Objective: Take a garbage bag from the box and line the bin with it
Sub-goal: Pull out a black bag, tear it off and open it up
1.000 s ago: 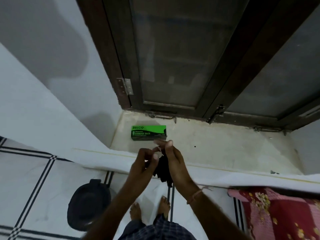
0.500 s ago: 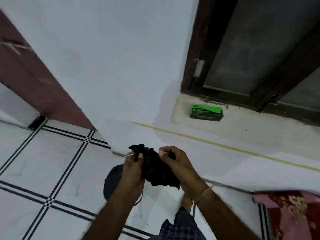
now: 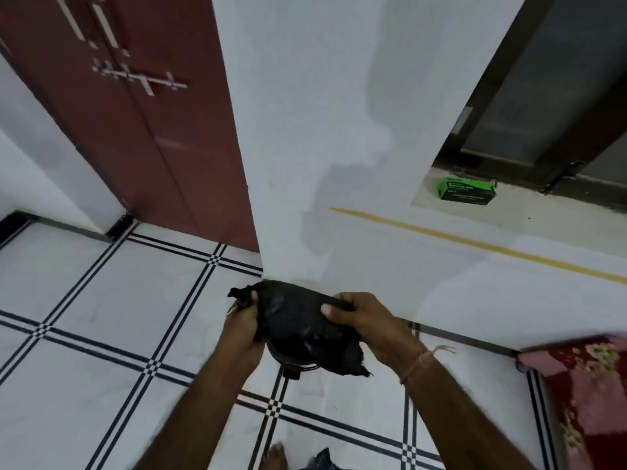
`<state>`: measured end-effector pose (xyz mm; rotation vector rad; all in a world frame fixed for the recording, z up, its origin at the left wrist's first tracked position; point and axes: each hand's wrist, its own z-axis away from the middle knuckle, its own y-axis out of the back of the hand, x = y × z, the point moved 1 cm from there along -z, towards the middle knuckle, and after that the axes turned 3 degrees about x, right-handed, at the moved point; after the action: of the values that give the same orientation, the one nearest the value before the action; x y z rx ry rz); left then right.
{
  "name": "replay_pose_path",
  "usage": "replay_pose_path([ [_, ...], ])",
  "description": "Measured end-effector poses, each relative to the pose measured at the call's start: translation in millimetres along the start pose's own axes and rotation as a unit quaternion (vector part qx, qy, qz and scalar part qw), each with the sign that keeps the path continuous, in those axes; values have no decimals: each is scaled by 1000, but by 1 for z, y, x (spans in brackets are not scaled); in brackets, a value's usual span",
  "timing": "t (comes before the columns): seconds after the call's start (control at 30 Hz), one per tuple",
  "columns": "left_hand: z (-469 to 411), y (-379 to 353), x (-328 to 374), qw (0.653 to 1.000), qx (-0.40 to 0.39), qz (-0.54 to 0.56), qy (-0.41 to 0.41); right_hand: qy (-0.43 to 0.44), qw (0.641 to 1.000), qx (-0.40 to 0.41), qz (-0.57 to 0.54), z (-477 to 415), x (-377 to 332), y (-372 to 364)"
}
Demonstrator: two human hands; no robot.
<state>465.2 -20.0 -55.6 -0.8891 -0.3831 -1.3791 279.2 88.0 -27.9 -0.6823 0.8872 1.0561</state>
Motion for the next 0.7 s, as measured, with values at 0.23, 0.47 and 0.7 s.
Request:
replay_pose_path([
  [0.23, 35, 48, -5, 989, -47, -138, -34, 55, 993, 71, -77, 30, 6, -35],
  [0.47, 69, 50, 2, 901, -213, -320, -202, 41, 995, 9, -89, 46, -5, -84],
  [0.7, 61, 64, 43, 914, -226, -238, -236, 71, 985, 46, -151, 44, -31, -121],
])
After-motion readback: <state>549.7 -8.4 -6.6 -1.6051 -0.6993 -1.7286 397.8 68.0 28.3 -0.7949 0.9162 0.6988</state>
